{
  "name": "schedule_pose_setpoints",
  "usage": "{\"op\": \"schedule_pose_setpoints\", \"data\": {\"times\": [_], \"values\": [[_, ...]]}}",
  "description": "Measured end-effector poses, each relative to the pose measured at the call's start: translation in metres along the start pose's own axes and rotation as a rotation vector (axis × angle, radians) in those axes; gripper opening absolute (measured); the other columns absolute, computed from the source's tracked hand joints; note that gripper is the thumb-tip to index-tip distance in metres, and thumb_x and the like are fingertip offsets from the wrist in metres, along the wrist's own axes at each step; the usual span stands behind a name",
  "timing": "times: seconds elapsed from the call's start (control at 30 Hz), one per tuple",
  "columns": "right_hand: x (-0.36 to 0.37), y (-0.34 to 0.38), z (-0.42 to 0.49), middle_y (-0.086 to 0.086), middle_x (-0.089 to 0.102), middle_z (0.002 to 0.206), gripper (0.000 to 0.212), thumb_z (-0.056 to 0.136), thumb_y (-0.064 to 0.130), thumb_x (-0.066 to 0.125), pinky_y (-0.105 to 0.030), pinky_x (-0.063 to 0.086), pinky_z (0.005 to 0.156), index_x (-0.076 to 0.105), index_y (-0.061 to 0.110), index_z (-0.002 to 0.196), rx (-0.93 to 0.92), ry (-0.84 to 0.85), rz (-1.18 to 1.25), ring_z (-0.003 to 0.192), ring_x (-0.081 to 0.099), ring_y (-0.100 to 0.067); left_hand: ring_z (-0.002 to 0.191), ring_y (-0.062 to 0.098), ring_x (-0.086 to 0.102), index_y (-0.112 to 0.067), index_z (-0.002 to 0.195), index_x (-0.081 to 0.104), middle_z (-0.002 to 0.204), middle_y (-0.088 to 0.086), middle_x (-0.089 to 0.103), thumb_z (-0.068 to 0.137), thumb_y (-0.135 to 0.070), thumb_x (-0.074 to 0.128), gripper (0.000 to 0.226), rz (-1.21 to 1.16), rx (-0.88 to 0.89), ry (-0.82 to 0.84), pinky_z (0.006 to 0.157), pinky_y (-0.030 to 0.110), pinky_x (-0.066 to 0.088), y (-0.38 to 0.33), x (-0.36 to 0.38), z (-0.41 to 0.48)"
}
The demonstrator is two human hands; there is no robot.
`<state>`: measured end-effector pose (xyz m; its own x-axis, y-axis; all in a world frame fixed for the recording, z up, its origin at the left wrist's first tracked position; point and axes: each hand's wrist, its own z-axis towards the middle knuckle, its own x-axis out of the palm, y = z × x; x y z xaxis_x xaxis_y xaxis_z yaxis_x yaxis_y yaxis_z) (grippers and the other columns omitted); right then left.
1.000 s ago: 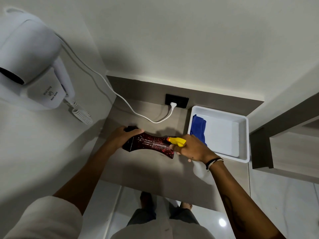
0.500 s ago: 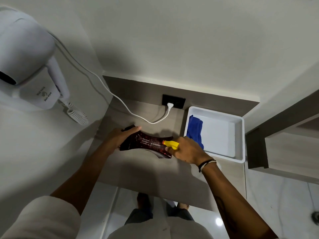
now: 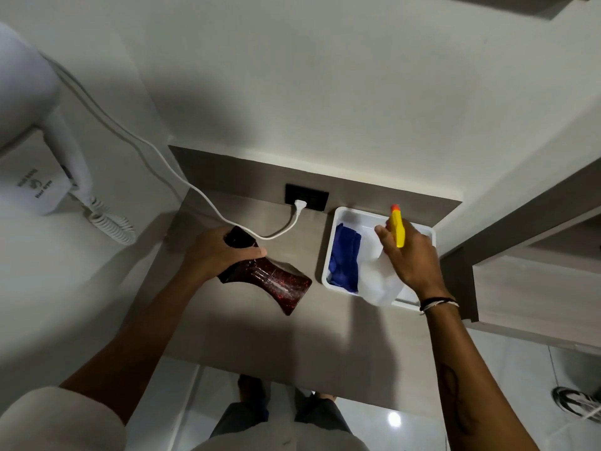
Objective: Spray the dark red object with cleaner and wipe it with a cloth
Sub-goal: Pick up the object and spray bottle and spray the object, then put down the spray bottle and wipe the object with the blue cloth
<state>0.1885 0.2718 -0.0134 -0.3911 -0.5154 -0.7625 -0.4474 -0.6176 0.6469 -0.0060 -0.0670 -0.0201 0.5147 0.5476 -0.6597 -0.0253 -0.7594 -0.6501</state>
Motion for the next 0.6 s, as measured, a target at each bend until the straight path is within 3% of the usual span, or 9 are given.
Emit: {"op": "schedule_pose_setpoints", "data": {"times": [0.1,0.17,0.23,0.43,0.6], "values": [[0.006,-0.015,0.014,-0.004,0.077,0.109,0.056,0.100,0.066,0.050,-0.036,0.054,0.078,0.061,0.021,0.131,0.121,-0.121,0.060,0.098,0.072,-0.031,0.088,0.018,0.069,-0.031,0.098,0.068,0.098,-0.006,0.071,0.047,-0.077,0.087,0.071,0.221,0.244,0.015,0.081,0.047,0.063,-0.021,0.001,-0.006],[0.016,-0.022,0.019,-0.004,0.074,0.129,0.063,0.102,0.061,0.053,-0.044,0.059,0.094,0.047,0.025,0.154,0.176,-0.142,0.111,0.113,0.071,-0.031,0.106,0.024,0.063,-0.024,0.128,0.063,0.124,-0.001,0.065,0.047,-0.078,0.084,0.100,0.366,0.339,0.038,0.092,0.047,0.059,-0.030,0.005,-0.010],[0.028,-0.028,0.022,-0.004,0.069,0.141,0.068,0.104,0.055,0.054,-0.044,0.056,0.103,0.034,0.028,0.163,0.190,-0.162,0.132,0.121,0.070,-0.031,0.119,0.028,0.058,-0.018,0.148,0.052,0.141,0.003,0.058,0.049,-0.079,0.083,0.120,0.491,0.397,0.047,0.099,0.047,0.054,-0.035,0.008,-0.013],[0.053,-0.039,0.016,-0.005,0.068,0.144,0.067,0.103,0.058,0.055,-0.052,0.060,0.102,0.040,0.024,0.158,0.259,-0.228,0.091,0.121,0.071,-0.034,0.130,0.032,0.051,-0.016,0.153,0.045,0.146,0.006,0.052,0.053,-0.070,0.092,0.122,0.616,0.511,0.045,0.112,0.048,0.042,-0.034,0.018,-0.019],[0.055,-0.049,0.011,-0.009,0.075,0.120,0.078,0.089,0.071,0.053,-0.037,0.059,0.088,0.053,0.018,0.146,0.264,-0.239,0.159,0.104,0.075,-0.032,0.130,0.031,0.049,-0.016,0.151,0.047,0.143,0.006,0.053,0.055,-0.067,0.091,0.118,0.591,0.552,0.059,0.112,0.046,0.040,-0.036,0.024,-0.018]]}}
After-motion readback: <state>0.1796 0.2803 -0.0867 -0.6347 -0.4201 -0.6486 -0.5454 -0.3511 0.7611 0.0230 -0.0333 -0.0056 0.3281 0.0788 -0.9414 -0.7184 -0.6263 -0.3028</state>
